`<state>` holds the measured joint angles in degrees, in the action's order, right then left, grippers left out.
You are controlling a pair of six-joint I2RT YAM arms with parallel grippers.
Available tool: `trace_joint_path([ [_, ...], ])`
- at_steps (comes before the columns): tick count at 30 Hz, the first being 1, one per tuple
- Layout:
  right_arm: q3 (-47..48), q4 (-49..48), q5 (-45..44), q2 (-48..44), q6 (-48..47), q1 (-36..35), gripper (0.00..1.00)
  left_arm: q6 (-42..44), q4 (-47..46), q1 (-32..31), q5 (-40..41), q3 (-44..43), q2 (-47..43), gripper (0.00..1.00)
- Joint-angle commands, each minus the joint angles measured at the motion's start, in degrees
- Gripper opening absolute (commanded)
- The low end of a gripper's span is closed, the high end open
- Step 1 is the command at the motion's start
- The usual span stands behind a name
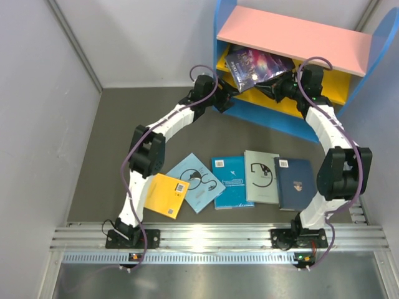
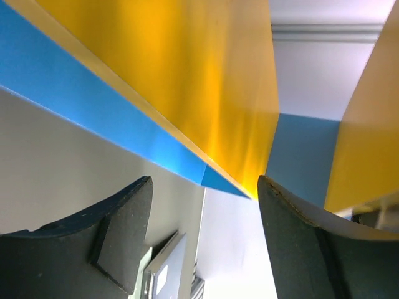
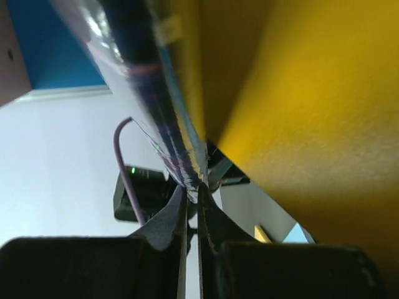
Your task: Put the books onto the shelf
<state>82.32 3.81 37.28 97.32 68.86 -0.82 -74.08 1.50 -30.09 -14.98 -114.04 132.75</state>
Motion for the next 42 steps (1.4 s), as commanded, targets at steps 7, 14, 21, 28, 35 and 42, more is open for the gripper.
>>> trace_joint_path([
  [7, 12.2, 1.4, -10.6, 5.1, 2.5, 3.5, 0.09, 2.5, -2.7, -0.2, -3.5, 7.8, -10.5, 0.72],
  [14, 13.1, -5.6, -10.2, 7.2, 4.3, 2.7, 0.50, 2.5, -3.3, -0.3, -5.1, 14.4, -13.5, 0.72],
  [21, 5.9, -11.2, -6.5, 2.3, 1.7, 3.6, 0.75, 3.2, -3.3, -0.4, -6.1, 18.3, -15.2, 0.72],
  [28, -3.6, -8.8, -4.7, -6.3, -1.4, 7.8, 0.79, 3.1, -4.4, -0.4, -7.2, 23.5, -16.7, 0.72],
  [35, -8.0, -2.7, -10.5, -12.5, -4.2, 11.0, 0.79, 4.5, -4.4, -0.4, -7.0, 27.0, -19.8, 0.72],
  [42, -13.7, -17.5, -12.6, -13.5, 4.9, 12.2, 0.27, 5.5, -3.9, -0.4, -7.6, 31.3, -22.8, 0.72],
])
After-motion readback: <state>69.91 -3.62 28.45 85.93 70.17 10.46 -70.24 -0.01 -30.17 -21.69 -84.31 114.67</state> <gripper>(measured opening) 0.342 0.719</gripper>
